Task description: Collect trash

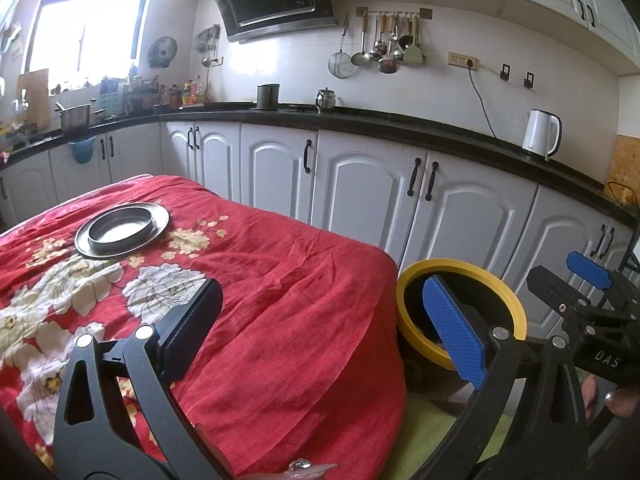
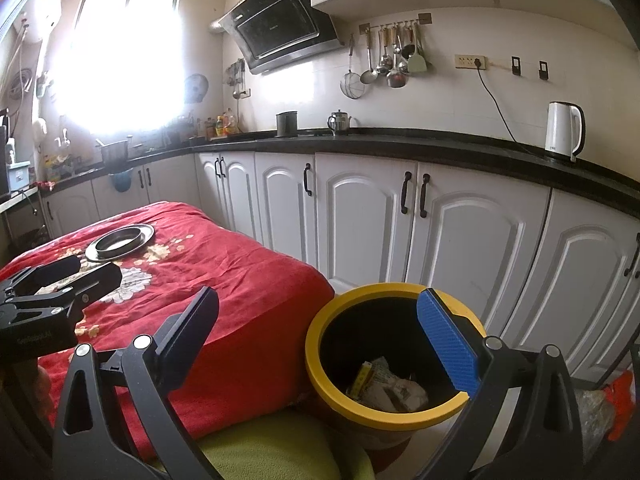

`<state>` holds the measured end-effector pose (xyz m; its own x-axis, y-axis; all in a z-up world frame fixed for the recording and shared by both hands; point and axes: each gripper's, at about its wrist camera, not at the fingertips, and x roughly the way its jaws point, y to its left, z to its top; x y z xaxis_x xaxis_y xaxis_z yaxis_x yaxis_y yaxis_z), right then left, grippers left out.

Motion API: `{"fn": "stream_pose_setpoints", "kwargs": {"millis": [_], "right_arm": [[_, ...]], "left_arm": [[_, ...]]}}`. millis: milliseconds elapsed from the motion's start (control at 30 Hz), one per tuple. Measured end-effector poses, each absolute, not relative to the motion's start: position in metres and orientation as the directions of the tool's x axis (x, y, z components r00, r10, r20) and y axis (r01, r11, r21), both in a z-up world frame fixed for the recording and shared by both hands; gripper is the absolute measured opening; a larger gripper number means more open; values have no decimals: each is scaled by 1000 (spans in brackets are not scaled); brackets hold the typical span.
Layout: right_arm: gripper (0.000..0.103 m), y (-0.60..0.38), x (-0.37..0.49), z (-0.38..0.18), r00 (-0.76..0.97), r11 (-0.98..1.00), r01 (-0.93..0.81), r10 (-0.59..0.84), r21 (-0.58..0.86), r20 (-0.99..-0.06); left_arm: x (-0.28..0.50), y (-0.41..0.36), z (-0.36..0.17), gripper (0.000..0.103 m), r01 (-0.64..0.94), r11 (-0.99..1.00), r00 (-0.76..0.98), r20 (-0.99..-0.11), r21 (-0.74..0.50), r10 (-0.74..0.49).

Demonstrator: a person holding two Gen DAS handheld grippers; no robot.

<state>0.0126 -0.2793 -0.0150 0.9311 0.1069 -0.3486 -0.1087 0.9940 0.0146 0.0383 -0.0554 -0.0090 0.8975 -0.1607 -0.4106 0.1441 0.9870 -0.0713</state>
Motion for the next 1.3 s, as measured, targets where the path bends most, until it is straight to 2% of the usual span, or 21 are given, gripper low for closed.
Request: {"fn": "stream_pose_setpoints", "kwargs": {"millis": [667,1100,1200,1300], "right_arm": [[97,-279,13,-15,931,994,-109,108,15,-349],[97,-277,14,-17,928,994,-108,108,20,-357],[97,-276,16,-16,928,994,-106,107,23,-357],[97,-264,26,-10,917,989,-147,148,31,-370]], "left_arm": [[39,-55,-10,92,145,987,896,-413,-72,-162],[48,-61,-17,92,159,983,872,-454,-94,-184],[49,-44,-14,92,103,987,868,-472,-124,-150],[48,4,-14,92,-22,985,853,-517,-170,-70]]}}
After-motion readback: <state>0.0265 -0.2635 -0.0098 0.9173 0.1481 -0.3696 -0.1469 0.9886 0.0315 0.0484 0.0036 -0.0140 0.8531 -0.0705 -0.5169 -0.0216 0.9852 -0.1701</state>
